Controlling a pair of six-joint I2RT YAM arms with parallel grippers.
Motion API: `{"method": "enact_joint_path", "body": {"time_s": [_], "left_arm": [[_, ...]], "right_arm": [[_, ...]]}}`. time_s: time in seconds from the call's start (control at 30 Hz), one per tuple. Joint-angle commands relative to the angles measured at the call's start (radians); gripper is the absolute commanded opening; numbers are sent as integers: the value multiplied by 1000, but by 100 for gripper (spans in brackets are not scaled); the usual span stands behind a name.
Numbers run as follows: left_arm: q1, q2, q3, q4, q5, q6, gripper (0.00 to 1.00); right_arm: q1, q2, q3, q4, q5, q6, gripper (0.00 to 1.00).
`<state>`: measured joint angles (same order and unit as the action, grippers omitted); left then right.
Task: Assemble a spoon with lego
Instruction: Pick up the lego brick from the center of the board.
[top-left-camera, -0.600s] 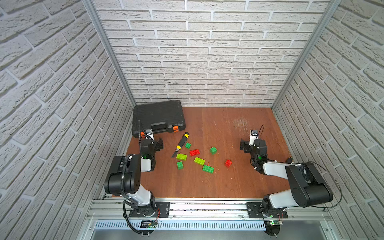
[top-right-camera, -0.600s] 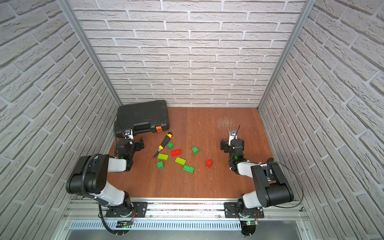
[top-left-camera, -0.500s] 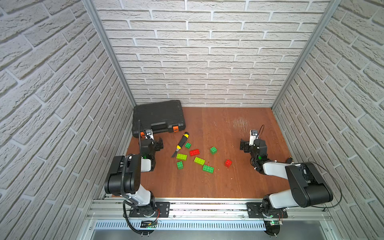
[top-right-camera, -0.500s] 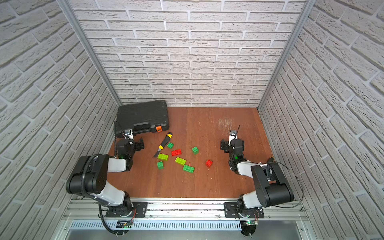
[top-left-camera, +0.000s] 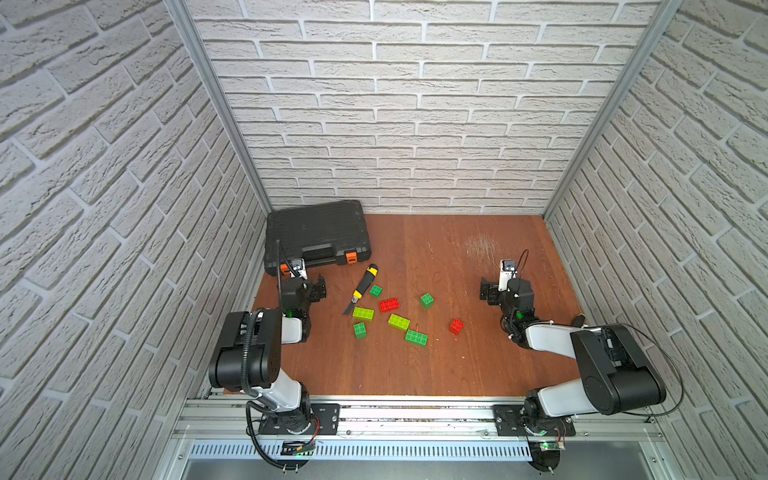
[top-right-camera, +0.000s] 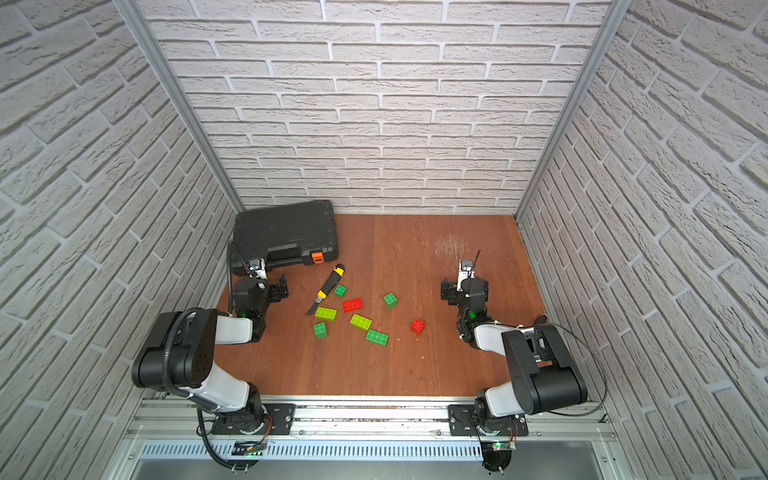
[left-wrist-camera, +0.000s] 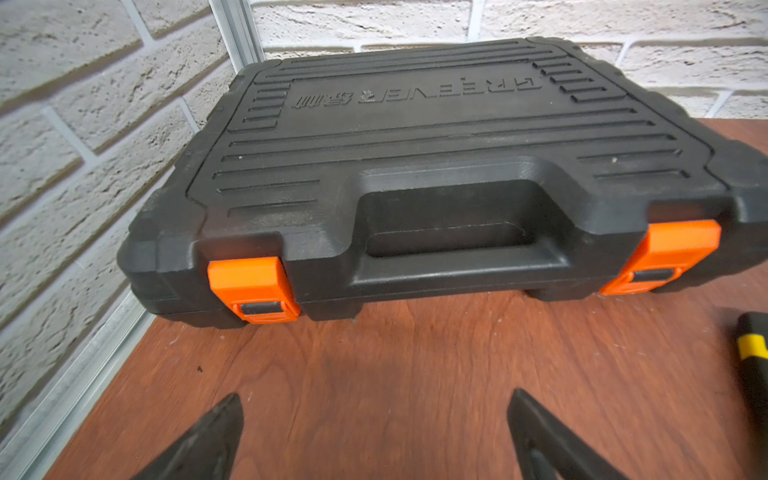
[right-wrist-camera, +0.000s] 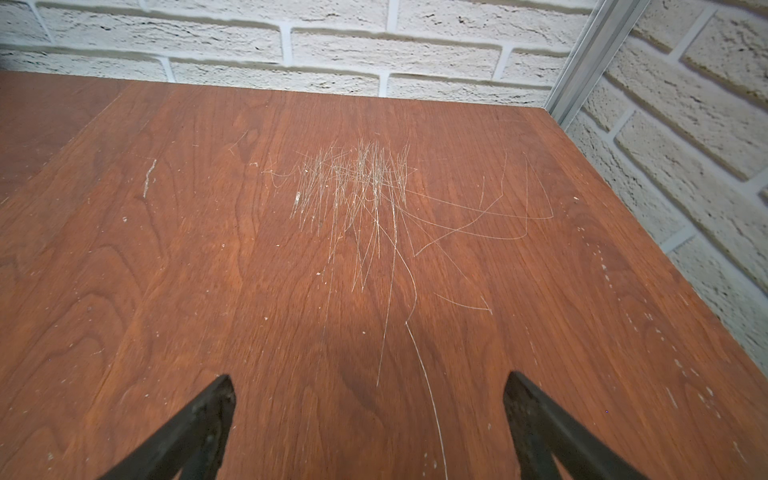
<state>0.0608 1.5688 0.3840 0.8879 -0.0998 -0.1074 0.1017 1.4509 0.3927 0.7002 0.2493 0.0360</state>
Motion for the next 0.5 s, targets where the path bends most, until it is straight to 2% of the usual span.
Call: {"method": "enact_joint_path", "body": {"time_s": [0.0,0.07,0.1,0.13,0.17,0.27,0.33,0.4,0.47], "left_arm": [[-7,-19,-2,30,-13,8,98],[-54,-107,24,-87,-88,45,98],[-77,-155,53,-183,-135,53,98],[-105,-215,99,-305,-195,45,98],[-122,-269,150,-429,-222,24,98],[-149,-384,268,-702,-201,-76,98],[-174,-428,317,-823,-129,-120,98],[-214,-455,350,-920,-108,-167,98],[-272,-476,345,-949,-83,-219,98]], "right_arm": [[-4,-11,-7,48,-1,-10,100],[1,-42,3,56,-32,-42,96],[8,-95,61,-108,-46,-43,96],[15,-156,188,-417,-49,-10,98],[27,-176,294,-654,8,49,99],[75,-182,530,-1100,134,225,99],[134,-181,623,-1304,136,324,99],[210,-180,681,-1466,147,442,99],[318,-195,690,-1545,154,548,100]]}}
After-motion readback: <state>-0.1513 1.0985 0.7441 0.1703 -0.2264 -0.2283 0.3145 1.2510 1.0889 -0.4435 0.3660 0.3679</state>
